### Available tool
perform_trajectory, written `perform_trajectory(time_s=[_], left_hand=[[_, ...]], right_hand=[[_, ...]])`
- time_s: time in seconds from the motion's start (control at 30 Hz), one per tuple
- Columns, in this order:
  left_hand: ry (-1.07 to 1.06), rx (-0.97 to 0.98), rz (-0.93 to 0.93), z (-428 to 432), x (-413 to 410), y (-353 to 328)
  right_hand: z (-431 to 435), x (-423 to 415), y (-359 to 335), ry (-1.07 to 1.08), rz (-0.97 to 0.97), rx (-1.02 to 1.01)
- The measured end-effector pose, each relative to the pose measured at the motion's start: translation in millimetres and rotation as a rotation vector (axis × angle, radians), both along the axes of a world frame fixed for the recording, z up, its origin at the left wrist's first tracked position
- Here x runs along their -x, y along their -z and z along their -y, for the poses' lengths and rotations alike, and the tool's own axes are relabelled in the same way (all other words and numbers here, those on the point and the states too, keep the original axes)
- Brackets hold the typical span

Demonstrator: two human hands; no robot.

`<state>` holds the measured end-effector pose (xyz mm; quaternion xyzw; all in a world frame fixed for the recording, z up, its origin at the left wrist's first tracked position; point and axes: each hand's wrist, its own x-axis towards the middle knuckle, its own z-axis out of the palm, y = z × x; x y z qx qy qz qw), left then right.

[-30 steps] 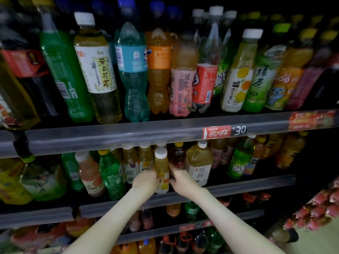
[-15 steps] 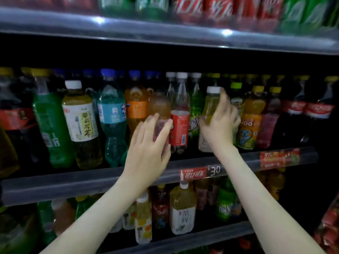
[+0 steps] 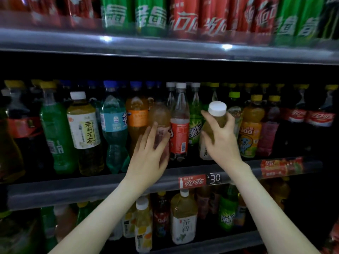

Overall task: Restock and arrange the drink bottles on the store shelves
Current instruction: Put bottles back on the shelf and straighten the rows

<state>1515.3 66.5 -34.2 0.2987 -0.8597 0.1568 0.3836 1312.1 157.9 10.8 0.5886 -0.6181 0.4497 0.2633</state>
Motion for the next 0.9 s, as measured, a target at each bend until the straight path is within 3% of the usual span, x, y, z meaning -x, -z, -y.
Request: perform_trajectory(time_s=[0.17,0.33,0.5,0.6,0.7,0.9], left_hand=[[0.046,-0.068,-0.019,-10.5,-8.1,21.9],[0.142,-0.065,-0.056,-22.1,-17.1,44.5],[0.284,-0.157,-0.304,-56.1,-36.8,67.1],[0.336,-0.326,-0.451,-87.6,-51.4,73.8],[0.258,-0.394,-0.406,-102.2,-73.1,94.0],[-0.053,-0.903,-0.289,-93.3,-116.4,141.9]], right_hand=[[-21.6,9.6,8.4,-0.071,-0.163,-0.069],[-44.0,-13.9,15.1,-0.108,-0.177,0.181],[-74.4,-50.0,3.1,-0.228,-0.19,0.282],[-80.2,-78.6,12.9,-0.41,-0.1,0.167],[-71.5,-113.9,47.6,-0.586,0.011,0.013],[-34.1,-178.3,144.0,-0.768,0.227,-0.539]])
